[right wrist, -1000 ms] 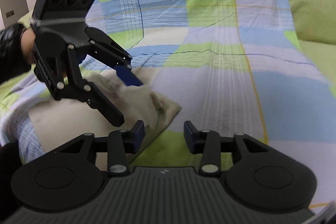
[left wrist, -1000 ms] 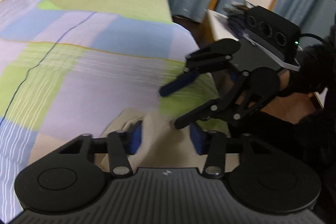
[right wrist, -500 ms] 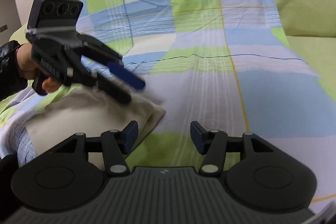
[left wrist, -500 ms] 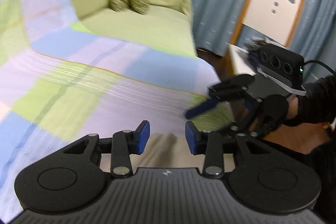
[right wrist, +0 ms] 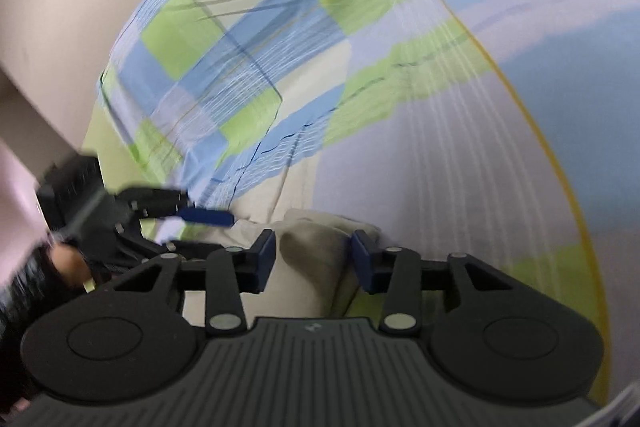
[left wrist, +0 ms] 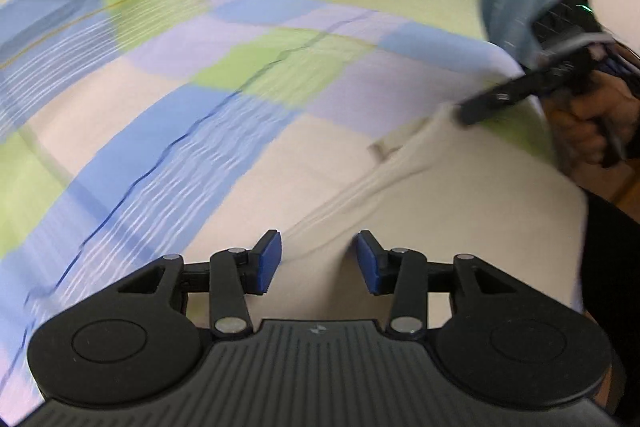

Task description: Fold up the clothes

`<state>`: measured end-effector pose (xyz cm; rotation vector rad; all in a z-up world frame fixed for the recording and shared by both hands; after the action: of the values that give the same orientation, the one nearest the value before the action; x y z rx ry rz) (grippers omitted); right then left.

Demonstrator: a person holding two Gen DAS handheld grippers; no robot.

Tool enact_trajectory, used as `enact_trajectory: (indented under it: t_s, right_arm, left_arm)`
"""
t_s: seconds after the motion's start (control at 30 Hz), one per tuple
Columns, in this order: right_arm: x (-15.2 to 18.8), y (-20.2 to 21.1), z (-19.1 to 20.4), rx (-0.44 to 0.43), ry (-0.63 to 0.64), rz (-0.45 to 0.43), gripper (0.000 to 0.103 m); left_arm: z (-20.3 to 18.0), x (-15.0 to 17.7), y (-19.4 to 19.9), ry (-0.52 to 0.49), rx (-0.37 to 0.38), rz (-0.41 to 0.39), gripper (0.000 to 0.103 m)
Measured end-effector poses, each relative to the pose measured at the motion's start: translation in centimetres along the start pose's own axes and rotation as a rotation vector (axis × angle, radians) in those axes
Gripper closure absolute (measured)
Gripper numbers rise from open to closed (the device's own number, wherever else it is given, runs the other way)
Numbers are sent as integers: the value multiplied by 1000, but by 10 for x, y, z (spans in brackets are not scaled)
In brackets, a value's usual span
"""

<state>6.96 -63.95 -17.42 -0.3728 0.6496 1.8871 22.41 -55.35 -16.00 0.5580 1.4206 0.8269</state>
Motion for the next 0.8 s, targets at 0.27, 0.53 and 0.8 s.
enact_trajectory:
  t_s: [0.27, 0.53, 0.8]
  right_arm:
    - [11, -6, 26, 70, 198, 69, 95]
    - [-11, 2, 42, 85, 310, 0, 98]
    - [3, 6, 7, 118, 193, 37, 84]
  left_arm:
    - [16, 11, 2, 45, -76, -24, 51]
    - [24, -1, -7, 29, -144, -56, 61]
    - [24, -1, -4, 49, -148, -74, 53]
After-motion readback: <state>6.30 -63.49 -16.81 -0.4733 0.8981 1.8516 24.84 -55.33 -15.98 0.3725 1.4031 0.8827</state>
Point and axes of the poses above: each gripper's, at about its wrist camera, not at the fingertips, and y roughly against the way its jaws point, z to its left, x to its underside, the point moved 9 cm from there along -y, roughly the way its jaws point, and after that the axes turned 12 degrees about -x, right-handed, at the moved point
